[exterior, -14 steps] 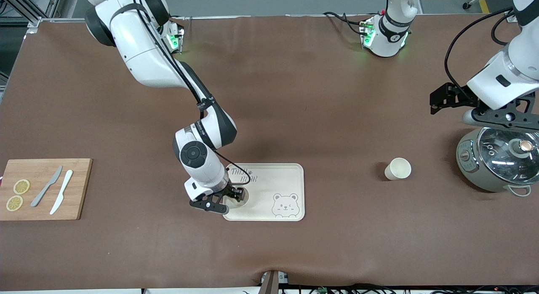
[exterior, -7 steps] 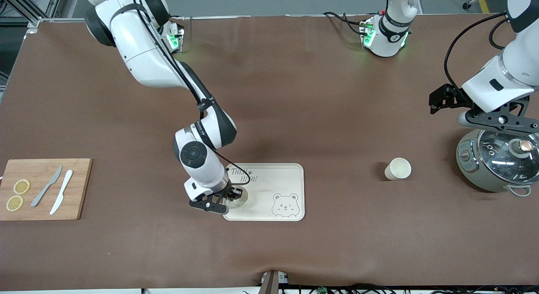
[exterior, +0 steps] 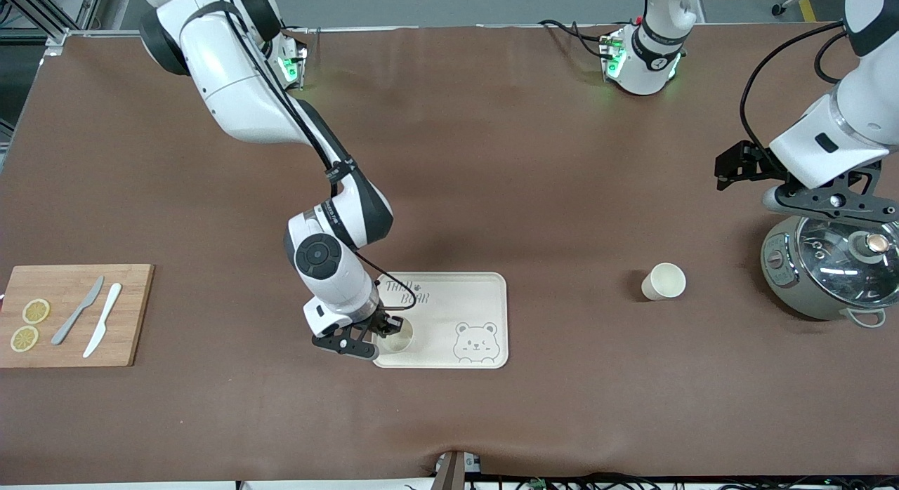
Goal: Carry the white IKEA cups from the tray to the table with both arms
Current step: 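Carry the cup with the right gripper beside the cutting board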
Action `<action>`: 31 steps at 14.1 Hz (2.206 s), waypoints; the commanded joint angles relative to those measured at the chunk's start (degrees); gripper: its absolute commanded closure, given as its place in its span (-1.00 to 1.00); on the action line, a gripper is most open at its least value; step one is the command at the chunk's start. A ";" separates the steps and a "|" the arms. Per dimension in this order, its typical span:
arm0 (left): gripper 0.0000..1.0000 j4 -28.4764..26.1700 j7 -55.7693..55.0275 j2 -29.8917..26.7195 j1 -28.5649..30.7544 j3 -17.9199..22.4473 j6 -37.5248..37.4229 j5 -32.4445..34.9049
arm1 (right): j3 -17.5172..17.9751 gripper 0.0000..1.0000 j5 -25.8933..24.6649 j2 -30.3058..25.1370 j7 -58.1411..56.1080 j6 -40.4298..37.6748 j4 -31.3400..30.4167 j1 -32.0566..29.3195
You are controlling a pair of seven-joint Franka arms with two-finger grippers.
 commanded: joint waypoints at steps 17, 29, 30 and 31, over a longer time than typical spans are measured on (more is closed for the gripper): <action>-1.00 -0.05 -0.21 -0.52 0.23 0.18 0.23 -0.20 | 0.09 1.00 -0.02 -29.91 -33.74 -34.90 -11.55 -18.07; -1.00 -0.05 -0.48 -0.43 0.05 0.18 0.41 -0.20 | 0.09 1.00 5.77 -31.96 -52.60 -12.50 -31.35 -29.79; -1.00 -0.05 -0.48 -0.52 0.05 0.18 0.41 -0.20 | 0.18 1.00 5.86 -31.00 -52.51 -11.79 -31.35 -29.71; -1.00 -0.05 -0.48 -0.43 0.05 0.18 0.41 -0.20 | 0.18 1.00 5.87 -30.03 -52.60 -10.22 -31.52 -29.70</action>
